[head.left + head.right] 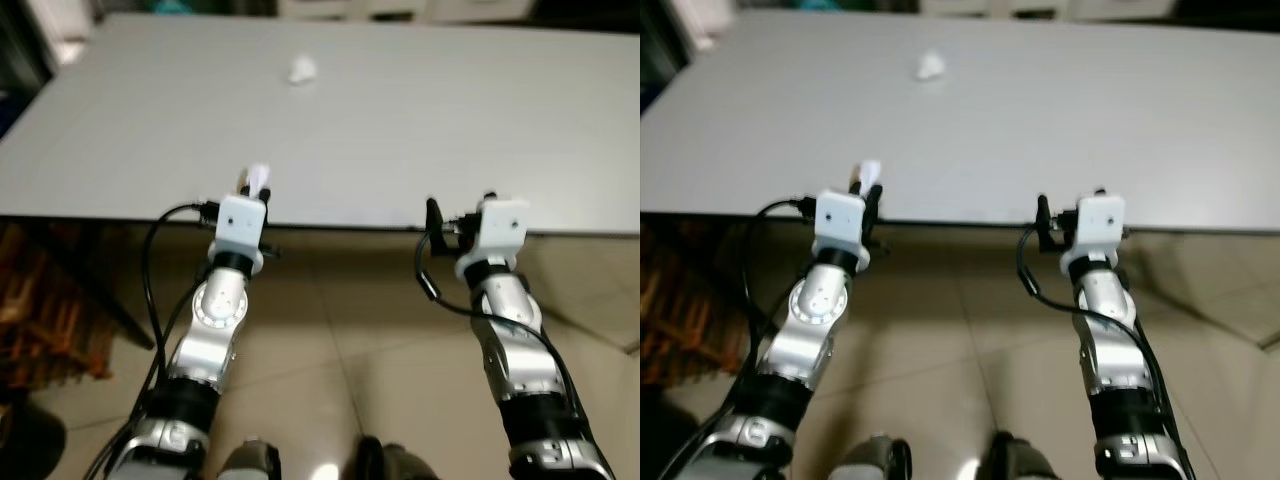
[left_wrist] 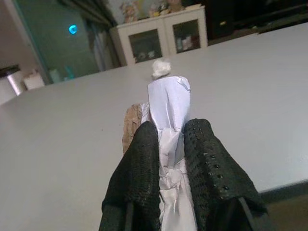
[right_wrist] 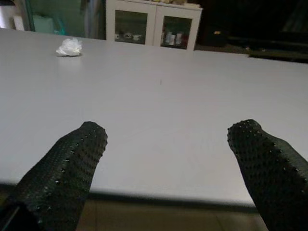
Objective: Picking trash to rubbish bin
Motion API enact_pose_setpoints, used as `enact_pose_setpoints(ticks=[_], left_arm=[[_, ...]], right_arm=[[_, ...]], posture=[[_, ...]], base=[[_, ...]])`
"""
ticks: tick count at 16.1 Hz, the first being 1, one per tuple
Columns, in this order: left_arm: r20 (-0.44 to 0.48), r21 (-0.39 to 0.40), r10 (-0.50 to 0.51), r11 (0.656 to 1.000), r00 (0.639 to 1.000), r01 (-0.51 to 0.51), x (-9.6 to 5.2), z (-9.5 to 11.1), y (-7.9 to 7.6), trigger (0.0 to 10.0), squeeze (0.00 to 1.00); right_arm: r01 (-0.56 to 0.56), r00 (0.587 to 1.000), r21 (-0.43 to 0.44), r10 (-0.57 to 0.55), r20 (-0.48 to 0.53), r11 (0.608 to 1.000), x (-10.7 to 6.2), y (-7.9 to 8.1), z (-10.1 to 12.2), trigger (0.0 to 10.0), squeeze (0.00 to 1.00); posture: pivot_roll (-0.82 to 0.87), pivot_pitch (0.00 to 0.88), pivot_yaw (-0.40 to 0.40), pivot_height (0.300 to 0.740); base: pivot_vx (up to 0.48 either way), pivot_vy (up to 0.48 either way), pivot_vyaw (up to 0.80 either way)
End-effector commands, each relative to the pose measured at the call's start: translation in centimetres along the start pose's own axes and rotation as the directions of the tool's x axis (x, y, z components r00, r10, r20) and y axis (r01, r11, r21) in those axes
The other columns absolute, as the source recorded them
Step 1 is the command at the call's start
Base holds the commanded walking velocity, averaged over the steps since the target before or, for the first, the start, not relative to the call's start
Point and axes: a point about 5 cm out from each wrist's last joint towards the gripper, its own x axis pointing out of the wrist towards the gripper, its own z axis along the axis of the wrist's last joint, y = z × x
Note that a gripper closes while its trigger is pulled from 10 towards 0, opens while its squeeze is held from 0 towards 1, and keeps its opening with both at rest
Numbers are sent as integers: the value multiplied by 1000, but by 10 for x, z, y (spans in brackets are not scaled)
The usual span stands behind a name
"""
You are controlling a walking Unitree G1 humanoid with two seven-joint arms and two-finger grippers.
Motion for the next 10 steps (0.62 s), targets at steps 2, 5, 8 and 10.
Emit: enact_pose_setpoints(ticks=[2,5,8,10], left_arm=[[-1,-5,10,1000,1000,-10,-1,0,0,10000,0],[-4,-5,15,1000,1000,-15,-1,0,1,10000,0],[-7,-1,14,1000,1000,-14,-2,0,2,10000,0],[-7,-1,14,1000,1000,-15,-2,0,2,10000,0]], right_arm=[[-2,1000,-7,2,0,1000,0,-1,2,10000,0],[-7,1000,-9,7,-4,1000,0,-1,2,10000,0],[-11,1000,-14,11,-8,1000,-1,0,1,10000,0],[-13,1000,-15,13,-8,1000,-1,0,1,10000,0]], posture=[[3,157,0,740],[5,162,0,740],[5,166,1,740],[5,168,1,740]], base=[[-120,0,0],[-80,0,0],[-80,0,0],[0,0,0]])
